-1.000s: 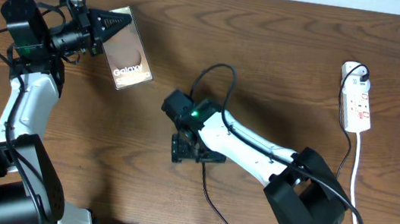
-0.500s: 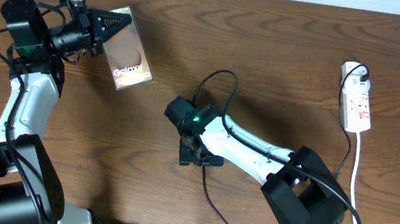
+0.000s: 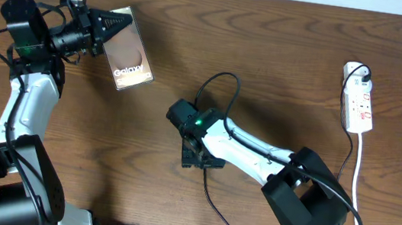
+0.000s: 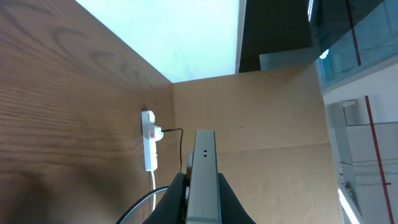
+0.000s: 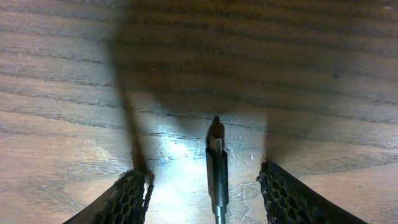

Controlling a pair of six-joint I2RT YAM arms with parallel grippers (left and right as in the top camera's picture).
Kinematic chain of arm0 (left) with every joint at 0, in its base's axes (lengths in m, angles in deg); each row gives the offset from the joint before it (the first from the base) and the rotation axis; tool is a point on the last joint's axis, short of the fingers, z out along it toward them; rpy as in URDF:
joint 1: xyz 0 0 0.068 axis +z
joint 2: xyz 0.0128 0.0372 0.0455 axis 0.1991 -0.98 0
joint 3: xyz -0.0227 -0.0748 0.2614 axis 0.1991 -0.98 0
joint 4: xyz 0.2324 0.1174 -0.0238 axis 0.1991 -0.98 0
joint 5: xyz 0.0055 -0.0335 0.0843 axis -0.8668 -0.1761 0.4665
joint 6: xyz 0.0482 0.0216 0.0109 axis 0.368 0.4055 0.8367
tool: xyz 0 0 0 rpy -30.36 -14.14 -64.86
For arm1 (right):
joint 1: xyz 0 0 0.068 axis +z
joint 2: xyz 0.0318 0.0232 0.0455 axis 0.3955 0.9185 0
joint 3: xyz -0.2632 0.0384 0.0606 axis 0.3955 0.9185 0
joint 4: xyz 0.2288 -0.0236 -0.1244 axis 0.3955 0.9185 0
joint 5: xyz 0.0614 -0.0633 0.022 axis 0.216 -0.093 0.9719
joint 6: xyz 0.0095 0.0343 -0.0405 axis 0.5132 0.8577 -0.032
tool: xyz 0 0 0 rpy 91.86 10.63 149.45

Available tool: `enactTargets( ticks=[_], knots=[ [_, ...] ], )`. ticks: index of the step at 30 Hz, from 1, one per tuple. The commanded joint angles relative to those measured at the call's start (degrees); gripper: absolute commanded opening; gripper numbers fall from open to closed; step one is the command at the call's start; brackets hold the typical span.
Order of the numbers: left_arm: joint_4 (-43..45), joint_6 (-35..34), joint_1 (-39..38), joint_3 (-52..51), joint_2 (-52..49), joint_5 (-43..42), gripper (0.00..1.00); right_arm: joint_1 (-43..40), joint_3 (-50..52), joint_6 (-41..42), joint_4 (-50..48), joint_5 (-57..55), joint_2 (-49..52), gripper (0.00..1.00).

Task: Plug charger to phone and switch on socket
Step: 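Lower the right gripper and close it on the black cable's connector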

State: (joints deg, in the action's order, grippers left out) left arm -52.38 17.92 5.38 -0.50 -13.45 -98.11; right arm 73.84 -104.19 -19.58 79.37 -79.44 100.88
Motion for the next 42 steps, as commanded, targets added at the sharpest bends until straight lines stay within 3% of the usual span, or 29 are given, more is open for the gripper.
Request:
enactTargets(
  ticks=[1,4,9,16,26,34,37,42],
  knots=[
    [0.7,0.8,0.2,1.3,1.1,-1.2,0.07,0.3,2.4,1.1,-1.1,-0.6,0.6,0.55],
    [0.7,0.8,0.2,1.3,1.1,-1.2,0.07,0.3,2.8,1.1,-1.4,-0.6,0.6,0.54],
    [0.7,0.8,0.2,1.3,1.1,-1.2,0.08,0.3,2.8,1.1,-1.5,-0.4,0.6,0.39],
    [0.7,0.8,0.2,1.3,1.1,-1.2,0.08,0.3,2.8,1.0,-1.5,0.3,0.6,0.35],
    [0.7,0.8,0.2,1.3,1.1,-1.2,0.07,0.3,2.8,1.0,-1.5,1.3,0.6,0.18],
    [0.7,0.8,0.2,1.3,1.1,-1.2,0.07,0.3,2.8,1.0,-1.5,1.3,0.6,0.11],
    [0.7,0.8,0.2,1.3,1.1,-1.2,0.08,0.3,2.8,1.1,-1.5,1.3,0.6,0.02],
    [0.7,0.8,0.2,1.3,1.1,-1.2,0.07,0.3,2.8,1.0,-1.5,1.8,0.6,0.01]
  ],
)
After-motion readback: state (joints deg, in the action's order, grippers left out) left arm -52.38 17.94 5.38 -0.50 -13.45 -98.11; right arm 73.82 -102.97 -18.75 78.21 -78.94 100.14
